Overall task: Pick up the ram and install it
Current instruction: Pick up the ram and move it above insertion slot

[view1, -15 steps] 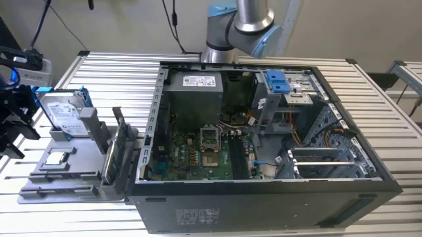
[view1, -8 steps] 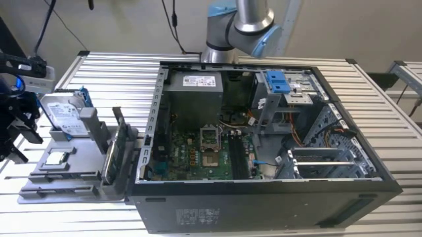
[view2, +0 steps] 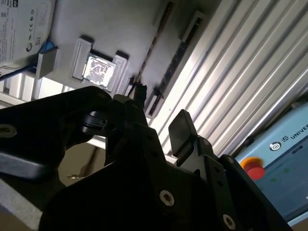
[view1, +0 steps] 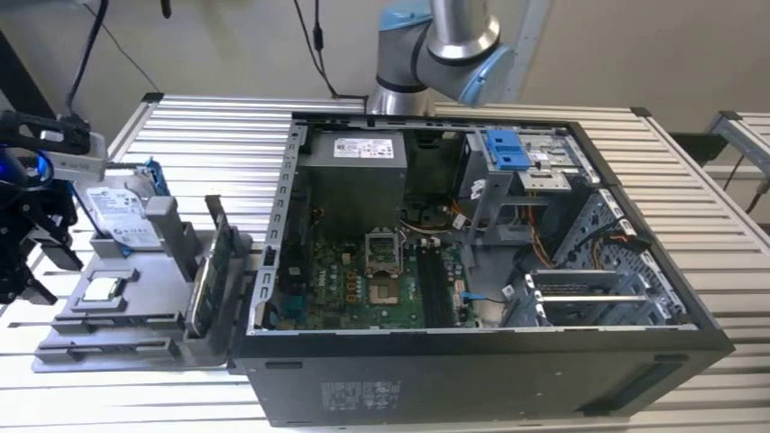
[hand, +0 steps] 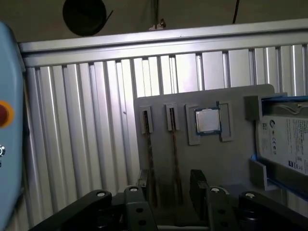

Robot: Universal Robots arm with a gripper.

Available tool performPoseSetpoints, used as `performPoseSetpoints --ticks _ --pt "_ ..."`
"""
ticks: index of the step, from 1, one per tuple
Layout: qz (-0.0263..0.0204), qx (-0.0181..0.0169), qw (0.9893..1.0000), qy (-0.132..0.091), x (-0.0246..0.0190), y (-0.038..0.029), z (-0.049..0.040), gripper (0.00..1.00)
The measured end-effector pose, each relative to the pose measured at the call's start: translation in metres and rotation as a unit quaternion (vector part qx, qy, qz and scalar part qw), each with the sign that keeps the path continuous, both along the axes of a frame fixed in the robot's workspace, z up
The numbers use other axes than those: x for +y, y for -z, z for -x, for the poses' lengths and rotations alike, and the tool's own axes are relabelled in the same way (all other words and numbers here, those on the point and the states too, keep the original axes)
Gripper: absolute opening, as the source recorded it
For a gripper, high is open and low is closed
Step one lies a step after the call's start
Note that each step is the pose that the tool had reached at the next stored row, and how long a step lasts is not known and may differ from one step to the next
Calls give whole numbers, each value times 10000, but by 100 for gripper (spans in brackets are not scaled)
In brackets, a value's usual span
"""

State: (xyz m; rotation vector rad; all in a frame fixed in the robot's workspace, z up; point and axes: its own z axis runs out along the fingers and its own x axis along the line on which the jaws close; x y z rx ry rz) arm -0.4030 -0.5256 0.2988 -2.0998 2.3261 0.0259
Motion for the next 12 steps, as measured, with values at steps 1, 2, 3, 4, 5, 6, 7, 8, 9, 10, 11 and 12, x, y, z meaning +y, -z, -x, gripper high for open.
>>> performPoseSetpoints --ticks 1,2,3,4,5,6,7,8,9,10,11,12 --pt "1 -1 10000 -8 0 15 0 48" --pt "3 -4 10000 -18 0 28 0 48" --pt "3 -11 10000 -27 0 41 -1 48" --pt "3 -22 10000 -39 0 49 0 48" --pt "3 -26 10000 -53 -1 57 0 48" --pt "3 -25 10000 -67 -3 64 1 48" --pt "3 -26 10000 -82 -4 75 1 48" --pt "3 -27 9999 -100 -4 88 1 48" --pt "3 -27 9999 -121 -5 99 1 48" --pt "3 -28 9999 -145 -9 107 0 48" --pt "3 -30 9999 -169 -12 117 1 48" --pt "3 -31 9998 -190 -14 126 1 48"
